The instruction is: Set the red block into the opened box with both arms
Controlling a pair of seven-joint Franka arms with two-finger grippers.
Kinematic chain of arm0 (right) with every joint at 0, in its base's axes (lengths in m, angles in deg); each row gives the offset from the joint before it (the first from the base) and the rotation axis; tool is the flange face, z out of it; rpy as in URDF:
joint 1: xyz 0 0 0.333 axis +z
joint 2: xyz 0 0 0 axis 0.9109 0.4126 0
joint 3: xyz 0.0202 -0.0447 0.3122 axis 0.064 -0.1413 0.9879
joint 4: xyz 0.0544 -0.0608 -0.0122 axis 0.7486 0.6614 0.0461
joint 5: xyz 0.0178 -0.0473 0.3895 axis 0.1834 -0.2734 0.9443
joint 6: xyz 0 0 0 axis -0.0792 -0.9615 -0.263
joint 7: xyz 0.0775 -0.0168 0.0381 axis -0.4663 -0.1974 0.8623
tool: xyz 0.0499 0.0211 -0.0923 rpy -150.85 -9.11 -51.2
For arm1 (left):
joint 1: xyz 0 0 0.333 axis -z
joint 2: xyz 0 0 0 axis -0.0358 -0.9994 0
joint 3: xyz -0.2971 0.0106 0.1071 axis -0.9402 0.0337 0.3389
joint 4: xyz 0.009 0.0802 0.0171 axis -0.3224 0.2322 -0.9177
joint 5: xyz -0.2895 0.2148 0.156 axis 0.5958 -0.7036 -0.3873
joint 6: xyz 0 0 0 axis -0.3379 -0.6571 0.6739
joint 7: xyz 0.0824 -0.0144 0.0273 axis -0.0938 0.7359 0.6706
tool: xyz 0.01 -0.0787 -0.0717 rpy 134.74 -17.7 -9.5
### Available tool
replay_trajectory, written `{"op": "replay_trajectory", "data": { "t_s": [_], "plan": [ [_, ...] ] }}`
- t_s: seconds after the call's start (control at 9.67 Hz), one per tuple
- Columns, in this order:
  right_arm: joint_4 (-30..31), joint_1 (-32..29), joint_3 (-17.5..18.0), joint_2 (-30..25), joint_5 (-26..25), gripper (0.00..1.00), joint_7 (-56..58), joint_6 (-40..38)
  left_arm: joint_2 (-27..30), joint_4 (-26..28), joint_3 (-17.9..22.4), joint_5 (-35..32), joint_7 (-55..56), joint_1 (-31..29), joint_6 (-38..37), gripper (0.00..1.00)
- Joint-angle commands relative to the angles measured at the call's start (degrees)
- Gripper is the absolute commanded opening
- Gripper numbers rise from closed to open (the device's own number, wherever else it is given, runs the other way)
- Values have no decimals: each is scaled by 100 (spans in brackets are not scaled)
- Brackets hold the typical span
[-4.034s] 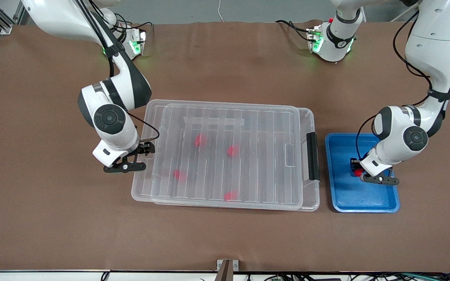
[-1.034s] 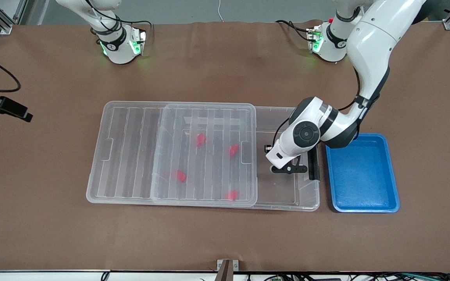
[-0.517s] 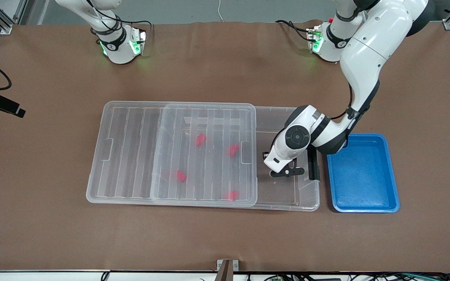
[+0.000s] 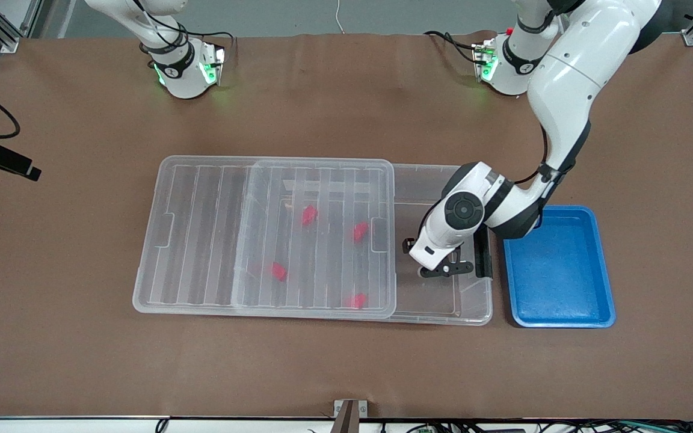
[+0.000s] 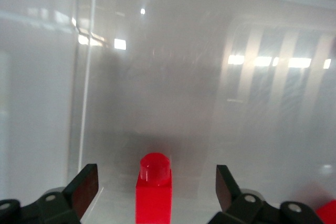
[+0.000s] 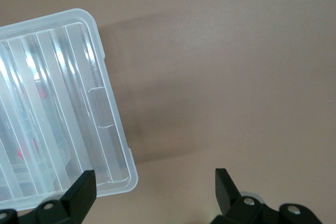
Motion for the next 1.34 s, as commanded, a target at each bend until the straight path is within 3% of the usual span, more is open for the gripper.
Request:
{"op": "replay_trajectory", "data": {
  "t_s": [0.0, 0.41, 0.62, 0.93, 1.14, 1.24],
  "plan": [
    [177, 40, -74, -164, 109, 100, 63, 3, 703, 157, -127, -57, 56, -35, -384, 100],
    [177, 32, -82, -164, 109, 100, 63, 3, 1600, 17, -136, -48, -286, -245, -1016, 100],
    [177, 32, -82, -164, 118, 100, 63, 3, 1979, -430, -145, -30, -847, -535, -1832, 100],
    [177, 23, -82, -147, 109, 100, 264, 12, 2077, -1581, -153, 593, -1771, -1211, -3387, 100],
    [151, -4, -82, -85, 101, 100, 467, 91, 2532, -1681, -136, 716, -2490, -1598, -3593, 100],
    [159, -4, -91, -50, 92, 82, 555, 91, 2726, -1681, -136, 960, -2816, -1844, -3742, 100]
  ]
}}
